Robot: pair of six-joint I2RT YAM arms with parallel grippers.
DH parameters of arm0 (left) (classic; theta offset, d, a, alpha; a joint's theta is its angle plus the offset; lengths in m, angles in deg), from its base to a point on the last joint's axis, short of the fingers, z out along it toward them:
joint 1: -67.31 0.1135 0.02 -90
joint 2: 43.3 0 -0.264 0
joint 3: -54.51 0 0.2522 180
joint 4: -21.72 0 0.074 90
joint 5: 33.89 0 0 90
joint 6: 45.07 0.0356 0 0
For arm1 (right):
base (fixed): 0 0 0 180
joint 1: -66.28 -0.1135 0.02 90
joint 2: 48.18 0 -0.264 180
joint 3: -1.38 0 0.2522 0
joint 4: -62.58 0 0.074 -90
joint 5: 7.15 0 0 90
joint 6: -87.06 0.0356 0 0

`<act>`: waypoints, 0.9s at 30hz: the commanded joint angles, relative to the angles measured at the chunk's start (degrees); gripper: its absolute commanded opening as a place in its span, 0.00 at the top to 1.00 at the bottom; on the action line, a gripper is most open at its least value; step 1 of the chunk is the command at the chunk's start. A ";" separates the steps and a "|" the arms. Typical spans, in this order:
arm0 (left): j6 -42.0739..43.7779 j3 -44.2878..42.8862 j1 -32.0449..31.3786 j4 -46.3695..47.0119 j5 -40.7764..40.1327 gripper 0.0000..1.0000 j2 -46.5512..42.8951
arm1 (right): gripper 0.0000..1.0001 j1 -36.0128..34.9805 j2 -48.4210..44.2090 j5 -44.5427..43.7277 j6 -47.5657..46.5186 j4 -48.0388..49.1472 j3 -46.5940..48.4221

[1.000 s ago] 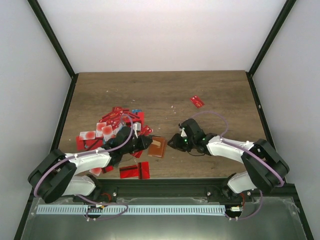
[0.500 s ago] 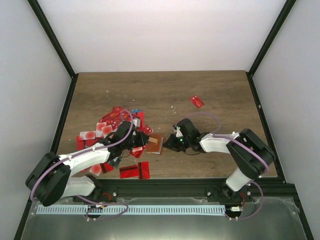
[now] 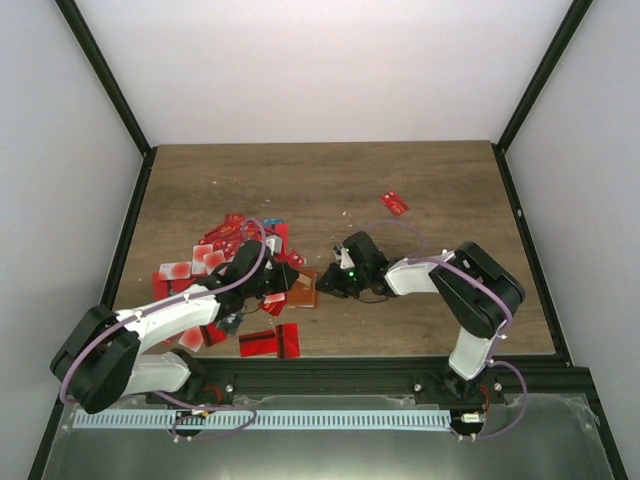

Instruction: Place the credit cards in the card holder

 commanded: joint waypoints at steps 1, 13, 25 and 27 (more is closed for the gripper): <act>1.36 -1.38 0.31 -1.27 0.37 0.96 -1.42 | 0.86 -0.60 1.53 2.10 -0.64 3.24 2.38; 2.35 -0.66 0.09 -11.94 -10.30 0.11 -5.37 | 0.85 -1.10 2.91 9.84 0.73 12.26 3.02; -2.63 6.06 0.22 -11.38 -20.37 0.68 -7.53 | 0.85 -3.09 5.77 10.39 1.45 13.77 6.91; -2.23 6.04 0.31 -10.42 -20.33 0.74 -5.92 | 0.85 -3.55 6.11 10.36 1.50 13.81 7.65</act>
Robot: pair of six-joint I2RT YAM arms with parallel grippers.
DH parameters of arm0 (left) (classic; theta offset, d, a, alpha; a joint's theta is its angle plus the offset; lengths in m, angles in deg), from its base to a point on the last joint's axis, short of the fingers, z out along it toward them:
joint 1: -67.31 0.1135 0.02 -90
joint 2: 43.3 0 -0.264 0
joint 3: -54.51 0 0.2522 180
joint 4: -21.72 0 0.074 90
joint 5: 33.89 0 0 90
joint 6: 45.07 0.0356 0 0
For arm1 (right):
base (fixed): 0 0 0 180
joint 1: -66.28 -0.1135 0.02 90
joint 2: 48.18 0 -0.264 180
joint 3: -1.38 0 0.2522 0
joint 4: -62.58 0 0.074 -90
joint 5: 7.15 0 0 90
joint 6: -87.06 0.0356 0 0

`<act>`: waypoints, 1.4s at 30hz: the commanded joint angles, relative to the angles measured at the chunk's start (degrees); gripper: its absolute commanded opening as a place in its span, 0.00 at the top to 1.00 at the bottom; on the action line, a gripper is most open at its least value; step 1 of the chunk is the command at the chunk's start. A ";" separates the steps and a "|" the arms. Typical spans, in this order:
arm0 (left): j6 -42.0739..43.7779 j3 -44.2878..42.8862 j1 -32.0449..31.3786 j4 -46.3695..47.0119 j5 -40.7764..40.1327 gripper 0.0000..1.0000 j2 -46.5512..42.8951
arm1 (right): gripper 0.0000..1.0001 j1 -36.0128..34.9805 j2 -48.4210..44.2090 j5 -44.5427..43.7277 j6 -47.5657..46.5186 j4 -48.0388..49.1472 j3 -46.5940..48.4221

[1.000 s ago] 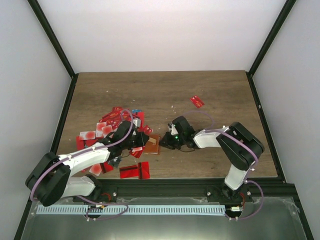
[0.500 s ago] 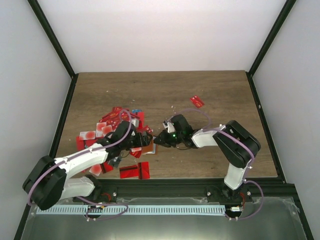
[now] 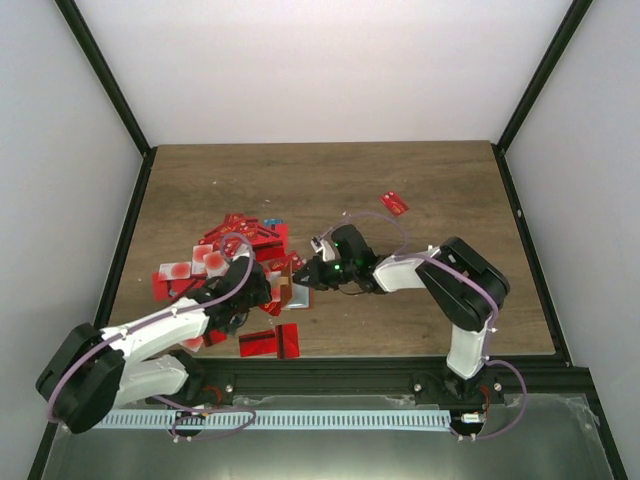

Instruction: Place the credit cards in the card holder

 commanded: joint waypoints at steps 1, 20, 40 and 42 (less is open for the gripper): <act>-0.07 0.30 0.24 2.27 -2.21 0.74 3.14 | 0.85 -1.39 1.38 0.92 0.30 1.37 3.22; 0.41 -3.98 -2.72 23.28 19.57 0.76 23.76 | 0.85 -2.71 -2.43 -6.13 -4.93 -8.87 3.83; -6.64 0.72 -11.18 38.41 26.32 0.70 31.79 | 0.77 -0.49 -9.37 -19.18 -8.25 -22.41 -3.19; -5.65 2.46 -11.17 35.35 24.82 0.68 29.64 | 0.76 -0.48 -7.45 -19.12 -8.08 -22.53 -2.54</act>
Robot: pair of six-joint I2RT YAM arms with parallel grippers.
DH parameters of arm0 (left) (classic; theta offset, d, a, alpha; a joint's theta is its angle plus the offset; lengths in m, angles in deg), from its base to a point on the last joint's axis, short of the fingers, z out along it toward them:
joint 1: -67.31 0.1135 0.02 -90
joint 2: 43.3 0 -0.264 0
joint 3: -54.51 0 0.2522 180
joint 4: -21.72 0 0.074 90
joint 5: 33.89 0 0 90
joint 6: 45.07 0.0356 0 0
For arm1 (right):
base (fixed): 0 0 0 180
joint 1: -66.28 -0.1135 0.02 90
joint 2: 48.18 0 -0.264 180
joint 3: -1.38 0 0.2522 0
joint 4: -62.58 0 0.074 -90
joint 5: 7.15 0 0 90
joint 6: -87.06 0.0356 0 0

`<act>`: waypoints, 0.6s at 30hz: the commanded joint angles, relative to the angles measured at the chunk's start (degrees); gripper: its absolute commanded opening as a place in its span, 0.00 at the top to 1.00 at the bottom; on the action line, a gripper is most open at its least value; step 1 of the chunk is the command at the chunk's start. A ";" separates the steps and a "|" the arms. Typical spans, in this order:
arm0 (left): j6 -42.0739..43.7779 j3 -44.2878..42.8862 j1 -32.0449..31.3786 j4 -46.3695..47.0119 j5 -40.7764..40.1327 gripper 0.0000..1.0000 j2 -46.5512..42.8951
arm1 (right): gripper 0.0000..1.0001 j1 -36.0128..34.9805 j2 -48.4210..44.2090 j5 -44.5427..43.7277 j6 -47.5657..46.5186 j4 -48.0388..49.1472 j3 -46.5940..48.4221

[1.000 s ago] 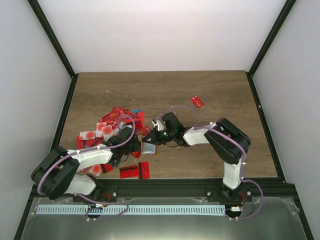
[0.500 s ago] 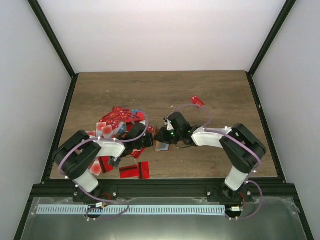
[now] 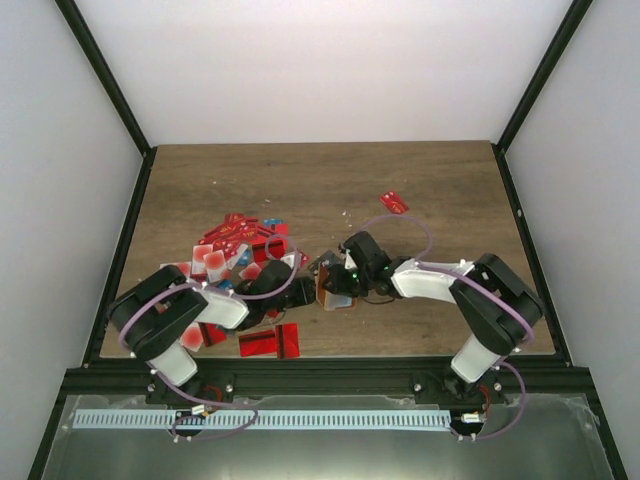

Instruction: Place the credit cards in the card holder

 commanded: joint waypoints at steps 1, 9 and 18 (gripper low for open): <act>1.09 4.99 -3.95 -9.03 6.49 0.67 -3.12 | 0.75 -1.15 6.31 -0.08 -0.34 0.69 2.06; 4.61 3.93 -4.49 -27.03 -0.13 0.52 -17.44 | 0.63 -1.88 10.57 -2.64 -0.41 -1.59 3.19; 8.59 1.68 -5.74 -33.83 -8.58 0.48 -31.53 | 0.60 -2.65 7.91 -4.07 -1.39 -4.08 2.79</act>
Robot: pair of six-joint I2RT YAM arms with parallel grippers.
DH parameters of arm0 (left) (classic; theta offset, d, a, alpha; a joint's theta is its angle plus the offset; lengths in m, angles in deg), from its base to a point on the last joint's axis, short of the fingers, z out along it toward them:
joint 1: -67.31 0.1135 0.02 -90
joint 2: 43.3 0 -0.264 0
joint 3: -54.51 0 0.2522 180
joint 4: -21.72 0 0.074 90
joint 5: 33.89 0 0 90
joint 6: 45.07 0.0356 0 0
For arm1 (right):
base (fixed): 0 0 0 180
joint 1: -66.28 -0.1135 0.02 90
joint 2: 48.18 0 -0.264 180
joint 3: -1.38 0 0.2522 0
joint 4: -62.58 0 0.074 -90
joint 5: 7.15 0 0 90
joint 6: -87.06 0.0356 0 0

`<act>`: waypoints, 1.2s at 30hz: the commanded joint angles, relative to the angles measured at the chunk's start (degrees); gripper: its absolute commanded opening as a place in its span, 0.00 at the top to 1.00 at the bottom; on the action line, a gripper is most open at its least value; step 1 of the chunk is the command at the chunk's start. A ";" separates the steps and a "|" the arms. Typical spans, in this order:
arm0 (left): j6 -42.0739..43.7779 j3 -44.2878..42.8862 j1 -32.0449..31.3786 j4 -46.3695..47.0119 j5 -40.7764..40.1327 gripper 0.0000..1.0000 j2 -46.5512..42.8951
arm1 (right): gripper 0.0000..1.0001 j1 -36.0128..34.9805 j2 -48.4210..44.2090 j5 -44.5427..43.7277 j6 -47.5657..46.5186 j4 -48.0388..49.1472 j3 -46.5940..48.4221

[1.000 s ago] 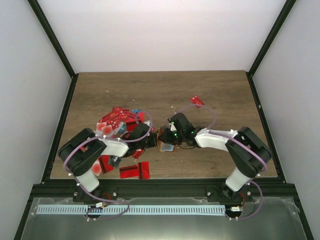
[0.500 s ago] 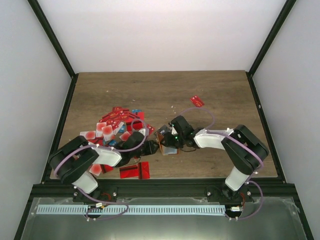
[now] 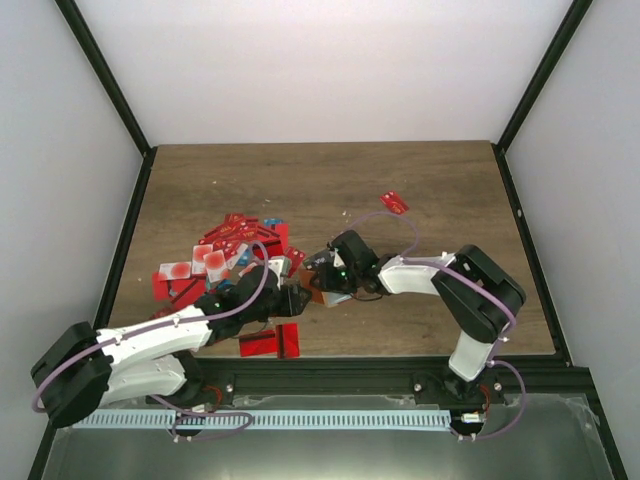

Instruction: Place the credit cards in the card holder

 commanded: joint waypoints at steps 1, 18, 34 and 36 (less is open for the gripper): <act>3.62 0.06 -0.19 -0.29 -1.95 0.49 0.86 | 0.60 -0.76 -0.48 -3.05 -1.41 -7.84 -1.51; 6.62 -0.59 -0.19 15.93 2.47 0.61 21.27 | 0.60 0.27 -9.67 1.08 -3.69 -8.42 -1.41; 6.24 -1.33 -0.36 17.56 3.58 0.90 20.10 | 0.60 8.10 -19.09 2.51 -8.86 -11.39 -6.83; 6.48 -2.01 -0.53 16.38 3.29 0.89 19.11 | 0.60 8.11 -18.89 2.45 -8.97 -11.60 -6.90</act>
